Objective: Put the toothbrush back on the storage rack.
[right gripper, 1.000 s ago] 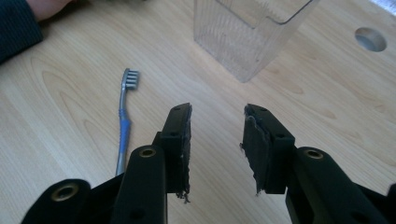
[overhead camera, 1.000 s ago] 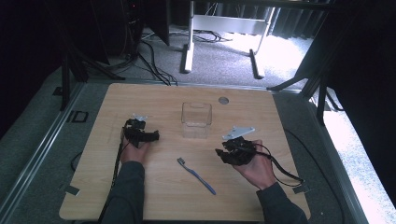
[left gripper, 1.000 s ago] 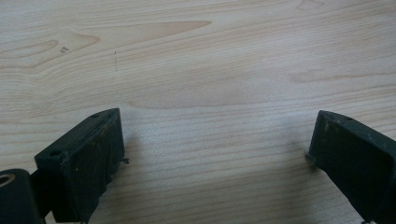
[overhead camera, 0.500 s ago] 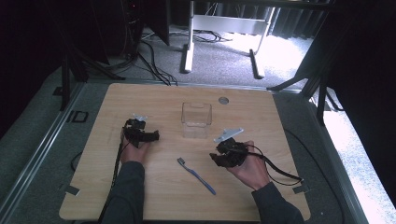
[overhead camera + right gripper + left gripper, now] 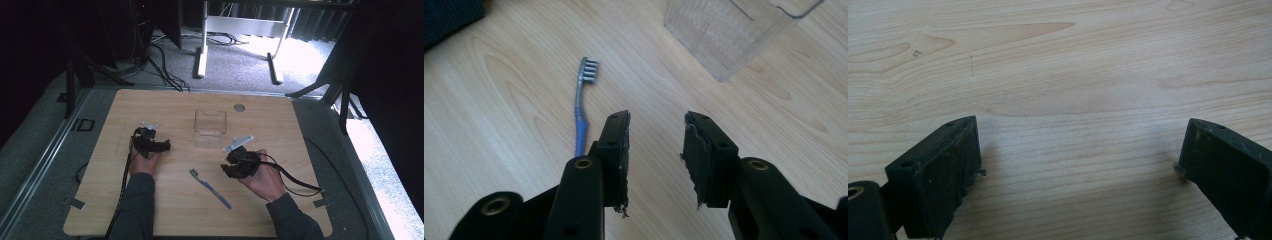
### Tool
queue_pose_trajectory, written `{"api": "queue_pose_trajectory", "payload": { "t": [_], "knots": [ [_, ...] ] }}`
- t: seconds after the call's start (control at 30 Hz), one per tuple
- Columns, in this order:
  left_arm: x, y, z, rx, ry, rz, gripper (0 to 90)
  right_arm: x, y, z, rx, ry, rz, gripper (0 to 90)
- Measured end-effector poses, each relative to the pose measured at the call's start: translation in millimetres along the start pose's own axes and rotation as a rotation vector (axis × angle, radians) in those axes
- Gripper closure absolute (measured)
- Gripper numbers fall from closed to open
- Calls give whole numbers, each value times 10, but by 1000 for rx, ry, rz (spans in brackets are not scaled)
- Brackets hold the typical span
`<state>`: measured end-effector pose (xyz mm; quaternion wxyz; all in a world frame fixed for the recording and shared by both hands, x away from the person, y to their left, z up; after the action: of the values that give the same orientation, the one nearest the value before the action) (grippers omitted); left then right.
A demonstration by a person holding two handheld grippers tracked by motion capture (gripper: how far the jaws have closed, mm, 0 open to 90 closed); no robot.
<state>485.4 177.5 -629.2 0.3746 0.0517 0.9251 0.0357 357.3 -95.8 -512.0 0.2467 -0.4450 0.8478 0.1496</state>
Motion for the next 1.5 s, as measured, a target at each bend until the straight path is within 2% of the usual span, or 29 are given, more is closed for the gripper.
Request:
{"api": "queue_pose_trajectory", "payload": {
  "t": [0.3,0.37,0.43,0.7,0.77,0.93,1.17,1.5],
  "knots": [
    [0,0,0,0,0,0,36,-112,79,57,-25,50,-18,645],
    [0,0,0,0,0,0,36,-137,79,70,-18,52,-27,657],
    [0,0,0,0,0,-1,36,-159,85,90,-35,53,-23,663],
    [0,0,0,0,0,0,36,-183,72,184,-42,83,-12,686],
    [-1,0,0,0,0,0,36,-188,59,196,-17,100,-28,690],
    [0,0,0,0,0,0,36,-227,81,233,-27,128,-46,690],
    [-1,-1,0,0,0,0,36,-201,104,317,-55,185,-35,703],
    [-1,-1,1,0,0,0,36,-175,117,340,-61,207,-37,704]
  ]
}}
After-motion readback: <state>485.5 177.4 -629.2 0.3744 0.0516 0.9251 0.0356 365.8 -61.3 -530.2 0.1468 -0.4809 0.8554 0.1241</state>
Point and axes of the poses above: each handheld gripper's, and its own axes: z roughly forward along the jaws, x roughly out of its underside, y roughly to its left, the point moved 9 cm from there along z, roughly forward along the jaws, and after that the axes turned 9 degrees about -x, right-handed, at the moved point
